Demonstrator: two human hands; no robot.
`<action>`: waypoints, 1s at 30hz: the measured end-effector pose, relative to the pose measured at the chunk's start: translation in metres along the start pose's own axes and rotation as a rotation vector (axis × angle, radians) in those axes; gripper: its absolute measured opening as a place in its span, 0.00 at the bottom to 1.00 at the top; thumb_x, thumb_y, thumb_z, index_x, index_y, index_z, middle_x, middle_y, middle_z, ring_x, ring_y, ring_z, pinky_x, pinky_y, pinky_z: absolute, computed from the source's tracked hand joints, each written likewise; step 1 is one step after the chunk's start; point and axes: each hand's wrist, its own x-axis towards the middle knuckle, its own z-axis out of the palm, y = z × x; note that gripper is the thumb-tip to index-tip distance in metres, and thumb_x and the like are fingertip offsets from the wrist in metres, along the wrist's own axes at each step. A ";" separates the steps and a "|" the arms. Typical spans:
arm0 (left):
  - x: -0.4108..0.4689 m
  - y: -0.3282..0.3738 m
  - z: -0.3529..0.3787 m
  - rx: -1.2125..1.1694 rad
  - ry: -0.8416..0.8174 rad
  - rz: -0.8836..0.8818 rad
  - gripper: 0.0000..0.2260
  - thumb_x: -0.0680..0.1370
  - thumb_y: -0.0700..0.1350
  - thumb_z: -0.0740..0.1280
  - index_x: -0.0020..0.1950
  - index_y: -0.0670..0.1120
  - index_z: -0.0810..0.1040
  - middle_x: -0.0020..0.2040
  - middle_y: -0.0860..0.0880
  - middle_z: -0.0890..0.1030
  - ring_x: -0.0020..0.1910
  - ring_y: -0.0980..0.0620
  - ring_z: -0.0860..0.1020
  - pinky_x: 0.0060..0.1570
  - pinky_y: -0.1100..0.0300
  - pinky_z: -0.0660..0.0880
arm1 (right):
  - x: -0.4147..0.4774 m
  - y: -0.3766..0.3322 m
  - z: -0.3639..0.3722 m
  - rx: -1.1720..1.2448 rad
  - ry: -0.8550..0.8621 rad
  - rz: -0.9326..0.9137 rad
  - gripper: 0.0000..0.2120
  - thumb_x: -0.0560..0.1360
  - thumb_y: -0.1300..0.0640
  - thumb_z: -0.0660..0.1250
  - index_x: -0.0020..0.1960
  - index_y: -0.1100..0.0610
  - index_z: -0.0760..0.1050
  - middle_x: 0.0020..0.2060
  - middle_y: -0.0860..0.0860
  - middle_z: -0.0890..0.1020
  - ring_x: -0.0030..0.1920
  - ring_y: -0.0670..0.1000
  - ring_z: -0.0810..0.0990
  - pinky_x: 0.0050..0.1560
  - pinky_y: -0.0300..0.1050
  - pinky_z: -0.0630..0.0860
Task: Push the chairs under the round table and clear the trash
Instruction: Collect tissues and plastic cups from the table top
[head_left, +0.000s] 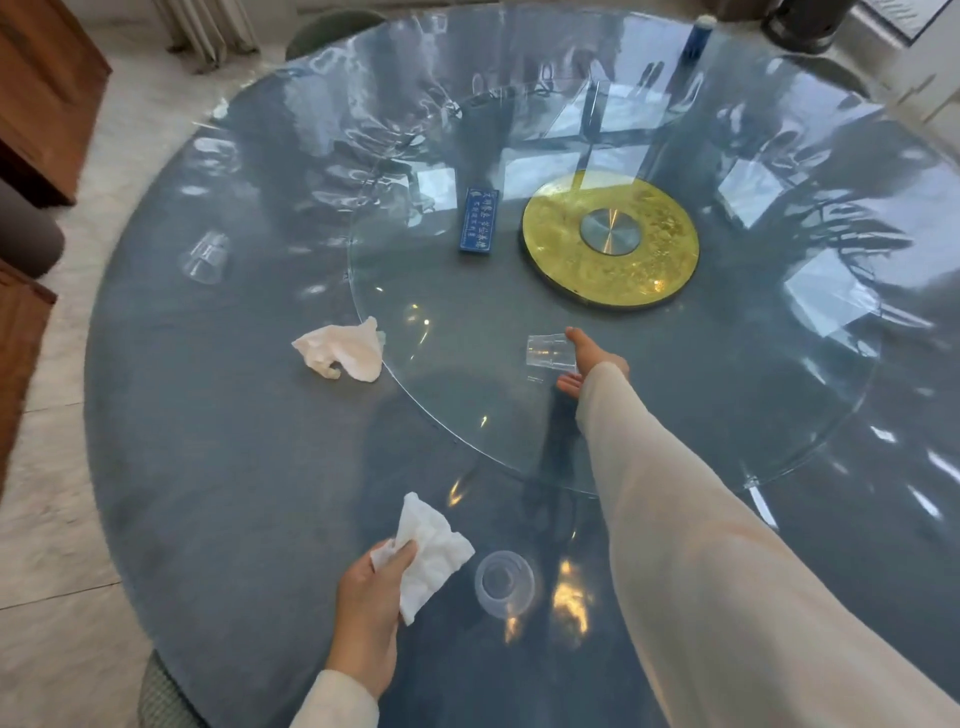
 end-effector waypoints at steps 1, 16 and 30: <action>-0.001 0.001 0.000 -0.008 0.005 -0.003 0.10 0.80 0.40 0.69 0.60 0.40 0.81 0.55 0.41 0.86 0.54 0.42 0.84 0.52 0.51 0.78 | 0.002 -0.001 0.001 0.028 -0.016 0.003 0.30 0.64 0.41 0.79 0.56 0.57 0.74 0.41 0.56 0.83 0.36 0.54 0.86 0.46 0.49 0.85; -0.011 0.014 -0.009 -0.042 -0.021 -0.017 0.08 0.80 0.39 0.69 0.58 0.38 0.81 0.53 0.39 0.86 0.46 0.43 0.85 0.49 0.51 0.81 | -0.154 0.101 -0.083 -0.380 -0.370 -0.575 0.36 0.57 0.46 0.85 0.62 0.52 0.79 0.52 0.46 0.84 0.48 0.45 0.86 0.57 0.45 0.80; -0.036 -0.006 -0.043 -0.024 -0.048 -0.033 0.11 0.79 0.39 0.69 0.61 0.36 0.80 0.54 0.38 0.86 0.50 0.40 0.84 0.59 0.43 0.78 | -0.215 0.212 -0.086 -1.168 -0.200 -0.706 0.31 0.66 0.44 0.76 0.67 0.46 0.72 0.58 0.50 0.83 0.58 0.60 0.80 0.56 0.48 0.75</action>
